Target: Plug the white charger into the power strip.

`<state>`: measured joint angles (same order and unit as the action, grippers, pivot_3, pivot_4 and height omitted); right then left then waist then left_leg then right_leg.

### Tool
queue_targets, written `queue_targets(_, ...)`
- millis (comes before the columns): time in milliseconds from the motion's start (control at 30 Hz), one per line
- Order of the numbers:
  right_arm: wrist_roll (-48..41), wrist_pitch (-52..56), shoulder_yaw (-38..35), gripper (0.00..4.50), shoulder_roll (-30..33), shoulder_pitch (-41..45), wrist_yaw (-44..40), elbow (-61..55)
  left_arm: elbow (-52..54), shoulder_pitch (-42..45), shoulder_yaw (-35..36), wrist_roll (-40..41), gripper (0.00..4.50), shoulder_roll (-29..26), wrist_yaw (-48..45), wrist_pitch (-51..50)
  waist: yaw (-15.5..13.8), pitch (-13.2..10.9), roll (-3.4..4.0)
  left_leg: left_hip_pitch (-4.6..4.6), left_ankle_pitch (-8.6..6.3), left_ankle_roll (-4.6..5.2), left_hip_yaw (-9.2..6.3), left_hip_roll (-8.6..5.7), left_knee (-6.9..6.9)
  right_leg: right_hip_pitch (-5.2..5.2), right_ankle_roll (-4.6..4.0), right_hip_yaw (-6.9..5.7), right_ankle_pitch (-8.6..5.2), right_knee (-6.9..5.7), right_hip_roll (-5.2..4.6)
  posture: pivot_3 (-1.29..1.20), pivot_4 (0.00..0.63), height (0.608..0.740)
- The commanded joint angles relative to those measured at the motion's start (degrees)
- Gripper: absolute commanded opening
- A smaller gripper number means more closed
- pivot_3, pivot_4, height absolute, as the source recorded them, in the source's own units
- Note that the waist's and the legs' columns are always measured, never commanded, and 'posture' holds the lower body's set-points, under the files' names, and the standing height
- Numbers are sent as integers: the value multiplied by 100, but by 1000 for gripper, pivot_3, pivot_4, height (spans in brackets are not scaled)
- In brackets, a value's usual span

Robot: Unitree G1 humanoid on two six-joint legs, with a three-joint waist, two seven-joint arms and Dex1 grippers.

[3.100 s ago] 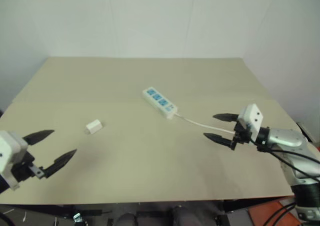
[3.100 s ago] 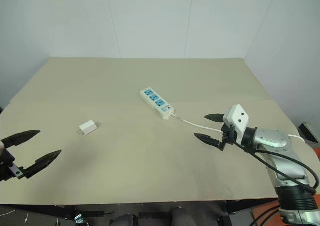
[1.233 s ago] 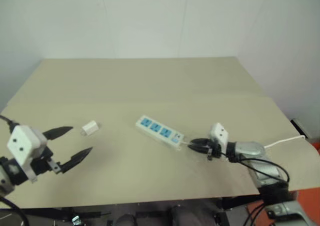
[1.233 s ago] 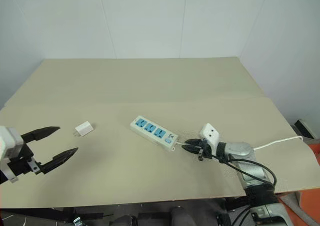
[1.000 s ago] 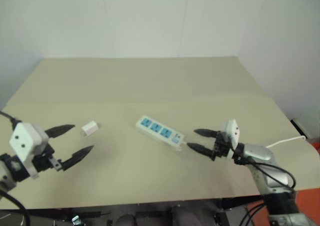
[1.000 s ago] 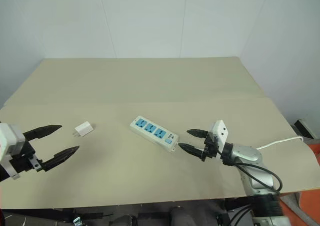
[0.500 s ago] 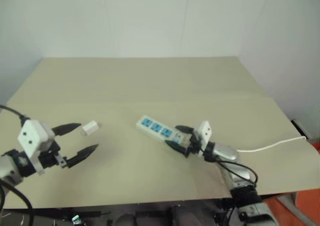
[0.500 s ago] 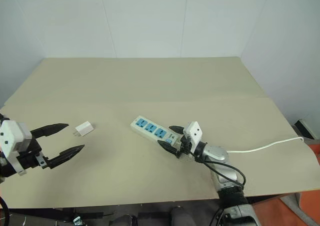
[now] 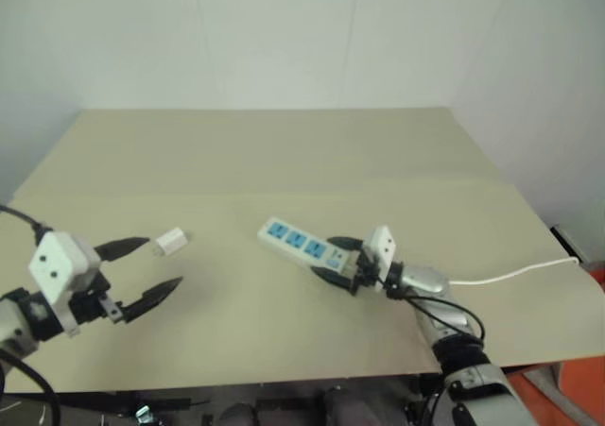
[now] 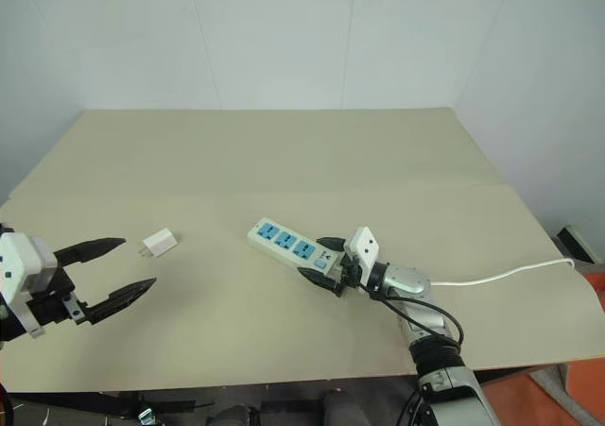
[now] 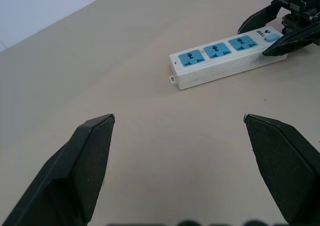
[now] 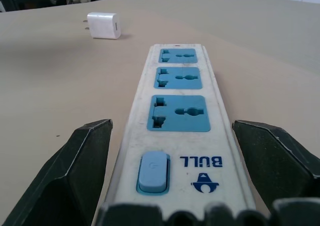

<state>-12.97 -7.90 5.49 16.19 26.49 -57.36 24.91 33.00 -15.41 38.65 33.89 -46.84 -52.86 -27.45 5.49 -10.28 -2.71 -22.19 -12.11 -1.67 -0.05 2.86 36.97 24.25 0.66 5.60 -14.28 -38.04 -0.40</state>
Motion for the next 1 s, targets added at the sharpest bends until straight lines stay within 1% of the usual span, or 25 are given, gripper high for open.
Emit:
queue_targets(33, 33, 8, 65, 4479, -18, -57, -26, -17, 167, 18, 201, 91, 4500, -31, 35, 112, 0, 0, 0, 0, 0, 0, 0, 0, 0, 0, 0, 0, 0, 0, 0, 0, 150, 740)
queue_targets(367, -26, 277, -35, 4479, 13, -277, 207, -305, 169, 66, 146, 114, 4500, -56, 59, 101, -2, 0, -1, -1, 0, 0, -1, 0, 0, 0, 0, 0, 0, 0, 0, 0, 150, 740)
queue_targets(500, 105, 320, 64, 4479, -24, -288, 343, -321, 135, 133, 92, 108, 4500, -79, 78, 99, -3, 1, -2, 0, 0, 0, -1, 0, 0, 0, 0, 0, 0, 0, -1, 0, 150, 740)
queue_targets(700, 74, 581, 42, 4479, 70, -452, 572, -872, 175, 98, 138, 105, 4500, -39, 74, 92, -4, 3, -4, 1, 0, 0, -1, 0, 0, -1, 0, 0, -1, 0, 0, 0, 150, 740)
queue_targets(900, -75, 1034, 122, 4479, 243, -602, 461, -1566, 164, 110, 102, 87, 4500, -32, 94, 102, -5, 2, -3, -4, 0, 0, 0, -1, 0, 4, 0, 0, -1, 0, -2, 0, 150, 740)
queue_targets(1000, -79, 1071, 106, 4479, 179, -573, 526, -1494, 140, 126, 53, 70, 4500, -25, 99, 113, 10, 2, -4, -1, 0, 0, 0, 1, 0, 5, 0, 2, 0, -1, 2, 0, 150, 740)
